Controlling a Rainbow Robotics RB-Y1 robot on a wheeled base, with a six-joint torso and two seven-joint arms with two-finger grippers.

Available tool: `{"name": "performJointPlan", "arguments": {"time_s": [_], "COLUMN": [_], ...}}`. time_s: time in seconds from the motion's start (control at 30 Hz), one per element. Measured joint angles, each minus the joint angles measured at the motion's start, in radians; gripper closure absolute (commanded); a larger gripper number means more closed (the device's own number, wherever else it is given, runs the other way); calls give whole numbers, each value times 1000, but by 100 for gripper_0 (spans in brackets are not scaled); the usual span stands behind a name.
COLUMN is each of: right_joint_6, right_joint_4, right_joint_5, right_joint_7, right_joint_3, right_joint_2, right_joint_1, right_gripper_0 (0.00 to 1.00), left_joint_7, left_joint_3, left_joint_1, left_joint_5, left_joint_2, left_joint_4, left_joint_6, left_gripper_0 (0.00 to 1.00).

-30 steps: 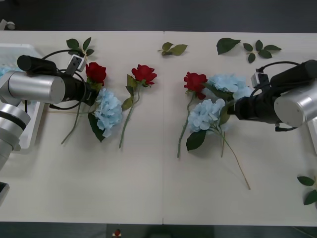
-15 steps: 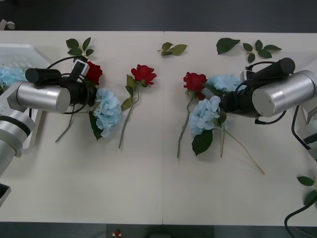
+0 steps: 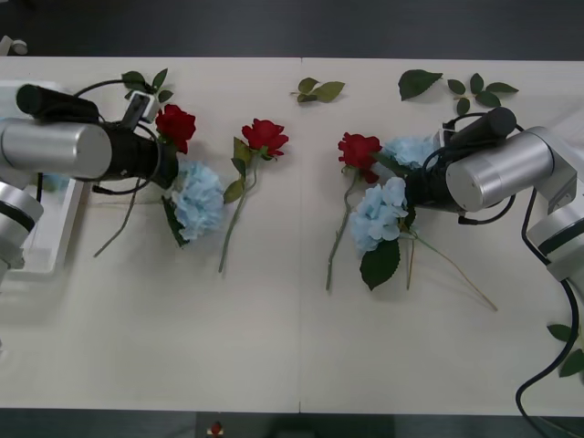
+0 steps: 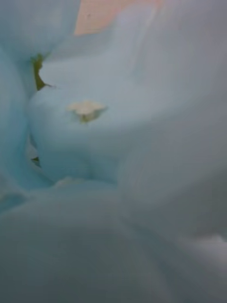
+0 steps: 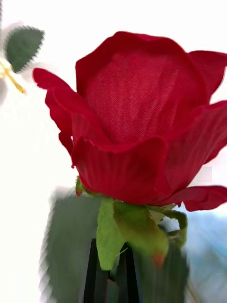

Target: Put the red flowers into the right box and the blue flowers into the left box

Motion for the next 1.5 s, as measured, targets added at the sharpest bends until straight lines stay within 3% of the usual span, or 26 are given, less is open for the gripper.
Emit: {"name": "performJointPlan", "arguments": {"time_s": [0.43,0.6,0.83,1.0,1.23,1.33,1.5], "right_joint_6": [37,109,125,125,126,126,127], "right_joint_4": [17,-80,-283,-403,-586,-676,-731], "right_joint_5": [-2,-89,-213,-333,-543,-658,-982], "right_joint_7": [0,0,0,48,301,428,710], "right_joint_3": [-8,-38,-120,-192,-413,-512,-656], "right_joint_2": [32,4,-84,-159,-199,-203,-203], "right_joint_1": [-1,0,53,125,305,400,523], "right_gripper_0": [0,0,0,0,0,0,0], "left_joint_7": [-12,-177,-284,-482,-513,-629,-824], "left_joint_3": [376,489,497,496,469,419,313], "left_joint_1": [169,233,276,278,284,309,344], "left_joint_5": [245,429,696,863,1122,1272,1450], "left_joint_2": [108,108,108,108,108,108,108], "left_joint_4": [-389,-438,-438,-437,-438,-438,-438], "left_joint_6": [437,476,474,463,433,387,339], "left_gripper_0": [100,100,100,100,100,100,100]}}
